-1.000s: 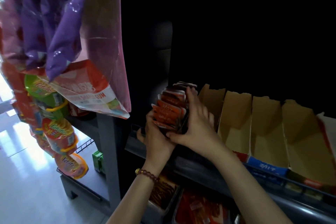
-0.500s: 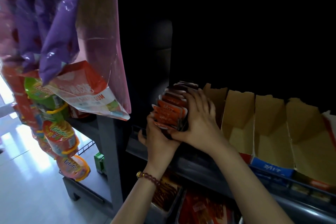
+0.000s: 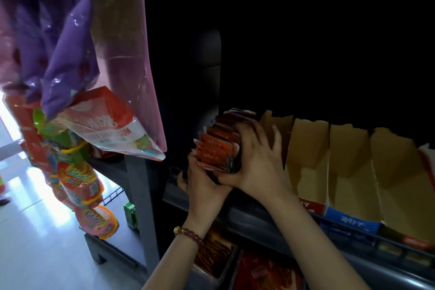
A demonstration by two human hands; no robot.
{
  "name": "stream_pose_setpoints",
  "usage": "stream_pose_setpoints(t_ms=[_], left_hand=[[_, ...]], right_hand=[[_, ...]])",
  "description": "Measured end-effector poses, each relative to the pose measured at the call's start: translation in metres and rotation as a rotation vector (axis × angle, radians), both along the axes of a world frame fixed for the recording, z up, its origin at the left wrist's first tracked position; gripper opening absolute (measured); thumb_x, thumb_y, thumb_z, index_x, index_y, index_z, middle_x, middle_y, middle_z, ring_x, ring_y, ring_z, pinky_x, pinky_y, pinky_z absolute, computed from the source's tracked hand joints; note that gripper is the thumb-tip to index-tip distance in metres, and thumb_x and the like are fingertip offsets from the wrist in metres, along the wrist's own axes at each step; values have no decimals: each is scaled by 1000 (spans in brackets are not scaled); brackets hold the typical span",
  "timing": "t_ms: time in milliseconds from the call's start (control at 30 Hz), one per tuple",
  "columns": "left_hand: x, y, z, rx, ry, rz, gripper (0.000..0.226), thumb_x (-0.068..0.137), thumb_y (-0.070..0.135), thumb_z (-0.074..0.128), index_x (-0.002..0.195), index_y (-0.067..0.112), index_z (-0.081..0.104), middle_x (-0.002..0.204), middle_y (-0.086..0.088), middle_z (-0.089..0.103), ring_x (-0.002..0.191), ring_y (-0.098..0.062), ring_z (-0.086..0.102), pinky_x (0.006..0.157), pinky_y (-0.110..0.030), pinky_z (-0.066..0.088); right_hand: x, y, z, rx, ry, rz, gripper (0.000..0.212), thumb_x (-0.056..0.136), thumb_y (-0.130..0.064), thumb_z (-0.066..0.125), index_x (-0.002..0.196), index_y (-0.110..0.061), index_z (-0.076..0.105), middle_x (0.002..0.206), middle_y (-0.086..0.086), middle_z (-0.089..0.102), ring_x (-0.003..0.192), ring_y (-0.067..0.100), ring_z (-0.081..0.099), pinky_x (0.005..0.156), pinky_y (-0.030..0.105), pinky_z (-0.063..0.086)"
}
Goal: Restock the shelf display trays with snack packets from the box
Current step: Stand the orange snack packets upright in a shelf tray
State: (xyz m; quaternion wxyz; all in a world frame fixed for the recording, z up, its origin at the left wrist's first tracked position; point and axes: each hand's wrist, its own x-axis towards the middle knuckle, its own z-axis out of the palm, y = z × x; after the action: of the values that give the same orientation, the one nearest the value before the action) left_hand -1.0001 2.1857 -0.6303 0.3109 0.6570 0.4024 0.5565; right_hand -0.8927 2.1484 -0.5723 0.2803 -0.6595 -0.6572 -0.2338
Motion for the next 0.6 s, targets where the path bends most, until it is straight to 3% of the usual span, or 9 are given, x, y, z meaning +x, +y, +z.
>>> stream_pose_setpoints(t_ms=[67, 200, 367, 433, 600], left_hand=[[1, 0, 0, 9, 12, 0, 88, 49, 56, 67, 125, 29, 30, 112, 21, 52, 103, 10, 43, 108, -26, 1], [2, -2, 1, 15, -4, -22, 83, 49, 55, 65, 121, 31, 29, 108, 27, 49, 100, 29, 34, 112, -31, 1], [2, -2, -1, -4, -6, -18, 87, 49, 50, 68, 124, 27, 32, 109, 22, 53, 99, 32, 32, 113, -30, -1], [2, -1, 0, -2, -12, -20, 87, 48, 51, 68, 124, 25, 33, 107, 24, 51, 99, 35, 29, 112, -28, -1], [1, -1, 1, -14, -17, -15, 86, 46, 57, 61, 122, 28, 32, 108, 19, 56, 100, 32, 33, 111, -26, -1]], right_hand=[[-3, -3, -3, 4, 1, -47, 101, 60, -76, 51, 139, -15, 40, 138, -2, 48, 136, 21, 33, 114, 48, 3], [-2, -3, -2, 18, 0, -66, 103, 58, -77, 46, 137, -11, 43, 134, 2, 51, 134, 26, 37, 113, 50, 6], [7, 6, 5, -17, -21, 95, 108, 58, -70, 63, 144, -13, 31, 150, 0, 32, 144, 22, 14, 112, 39, -11], [7, 7, 4, -18, 27, 117, 107, 56, -67, 68, 142, -15, 31, 146, -2, 37, 142, 20, 22, 111, 40, -9], [-2, 3, 2, 43, 5, -3, 98, 57, -75, 50, 136, -17, 42, 132, -7, 51, 132, 18, 40, 113, 47, -3]])
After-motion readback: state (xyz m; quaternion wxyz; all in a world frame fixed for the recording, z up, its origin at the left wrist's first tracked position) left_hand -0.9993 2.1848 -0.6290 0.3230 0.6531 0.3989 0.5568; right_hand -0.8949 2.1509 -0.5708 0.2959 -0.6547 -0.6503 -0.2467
